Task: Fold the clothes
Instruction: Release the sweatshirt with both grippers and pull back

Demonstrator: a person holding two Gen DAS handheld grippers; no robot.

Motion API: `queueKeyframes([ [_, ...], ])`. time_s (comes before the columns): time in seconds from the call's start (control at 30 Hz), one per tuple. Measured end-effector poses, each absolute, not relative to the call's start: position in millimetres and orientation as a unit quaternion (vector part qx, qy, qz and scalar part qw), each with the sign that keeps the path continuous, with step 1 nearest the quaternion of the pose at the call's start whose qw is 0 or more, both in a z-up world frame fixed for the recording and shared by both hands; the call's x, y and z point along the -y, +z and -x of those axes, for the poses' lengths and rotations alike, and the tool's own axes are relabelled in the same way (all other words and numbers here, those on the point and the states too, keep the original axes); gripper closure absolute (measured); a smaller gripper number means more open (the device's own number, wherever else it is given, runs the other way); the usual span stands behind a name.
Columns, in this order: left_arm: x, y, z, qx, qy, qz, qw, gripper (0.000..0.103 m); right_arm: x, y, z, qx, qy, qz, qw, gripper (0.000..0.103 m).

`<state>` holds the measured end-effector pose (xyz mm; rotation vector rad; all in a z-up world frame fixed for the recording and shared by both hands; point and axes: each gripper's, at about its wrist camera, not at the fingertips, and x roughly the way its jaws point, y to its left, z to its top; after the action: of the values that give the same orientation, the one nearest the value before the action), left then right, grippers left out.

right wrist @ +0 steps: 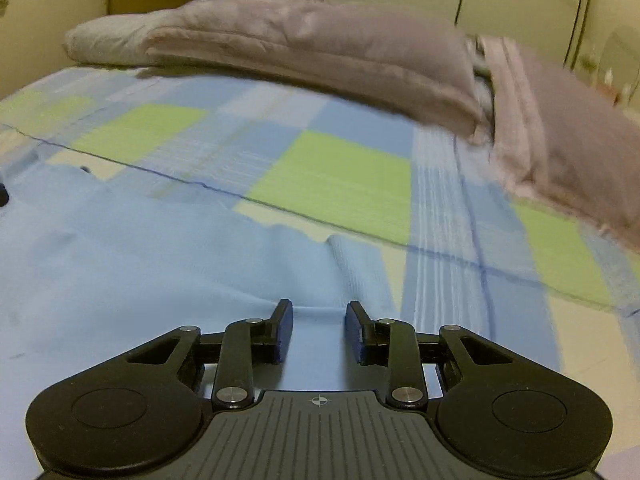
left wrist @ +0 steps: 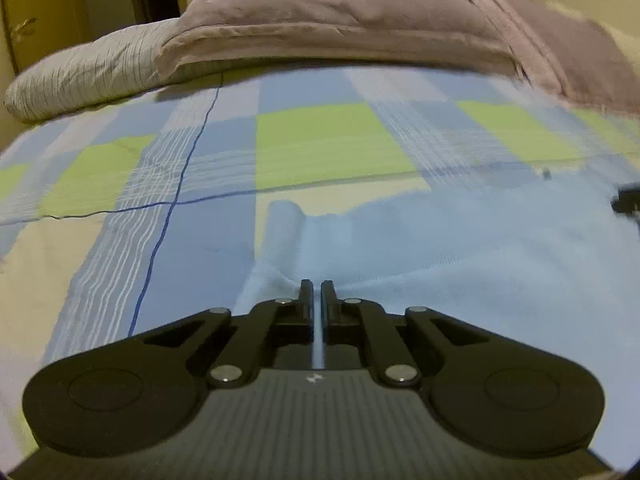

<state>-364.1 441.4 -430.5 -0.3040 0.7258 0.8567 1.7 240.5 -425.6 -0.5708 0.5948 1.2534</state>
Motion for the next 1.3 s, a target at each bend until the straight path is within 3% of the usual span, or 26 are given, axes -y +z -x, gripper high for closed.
queueKeyframes([
  [0.07, -452.4, -426.0, 360.8, -0.338, 0.409, 0.158, 0.832, 0.098, -236.6, -426.1, -13.4, -0.287, 0.572, 0.237, 0.731, 0.077],
  [0.13, -457.0, -418.5, 361.4, -0.338, 0.434, 0.144, 0.823, 0.099, -229.2, -423.2, -18.6, -0.299, 0.558, 0.22, 0.742, 0.091],
  [0.17, -458.3, -415.0, 363.4, -0.339, 0.445, 0.142, 0.816, 0.098, -228.4, -419.6, -21.5, -0.311, 0.548, 0.209, 0.748, 0.091],
  [0.27, -444.9, -394.6, 382.5, -0.315, 0.448, 0.185, 0.816, 0.097, -201.7, -398.7, -20.1, -0.328, 0.506, 0.174, 0.779, 0.091],
  [0.4, -372.0, -373.1, 404.2, -0.31, 0.436, 0.19, 0.823, 0.096, -149.9, -365.6, 11.7, -0.323, 0.53, 0.139, 0.772, 0.091],
  [0.57, -310.3, -392.1, 430.4, -0.327, 0.448, 0.243, 0.796, 0.081, -86.3, -373.5, 58.9, -0.33, 0.499, 0.164, 0.784, 0.091],
  [0.7, -288.2, -389.5, 435.4, -0.322, 0.478, 0.254, 0.776, 0.082, -78.9, -377.1, 73.0, -0.322, 0.483, 0.168, 0.797, 0.09],
  [0.77, -270.5, -374.1, 436.2, -0.318, 0.485, 0.252, 0.775, 0.075, -78.5, -361.8, 84.2, -0.328, 0.47, 0.176, 0.8, 0.09],
  [0.8, -261.7, -366.3, 436.6, -0.316, 0.489, 0.251, 0.774, 0.072, -72.4, -353.1, 92.3, -0.329, 0.472, 0.163, 0.801, 0.078],
  [0.83, -248.0, -360.5, 438.3, -0.314, 0.486, 0.252, 0.776, 0.069, -64.9, -349.0, 100.5, -0.332, 0.475, 0.15, 0.801, 0.044],
  [0.87, -236.4, -358.4, 440.7, -0.313, 0.485, 0.251, 0.777, 0.069, -56.6, -345.8, 109.5, -0.335, 0.474, 0.137, 0.803, 0.028],
  [0.9, -224.0, -357.2, 442.4, -0.316, 0.484, 0.251, 0.776, 0.068, -46.5, -345.4, 120.7, -0.337, 0.467, 0.126, 0.807, 0.022],
  [1.1, -160.3, -354.8, 449.5, -0.36, 0.479, 0.219, 0.769, 0.064, -7.8, -348.2, 172.2, -0.37, 0.478, 0.11, 0.789, 0.022],
  [1.3, -129.2, -336.9, 464.6, -0.344, 0.502, 0.2, 0.768, 0.061, 13.5, -320.3, 189.4, -0.343, 0.471, 0.112, 0.805, 0.022],
])
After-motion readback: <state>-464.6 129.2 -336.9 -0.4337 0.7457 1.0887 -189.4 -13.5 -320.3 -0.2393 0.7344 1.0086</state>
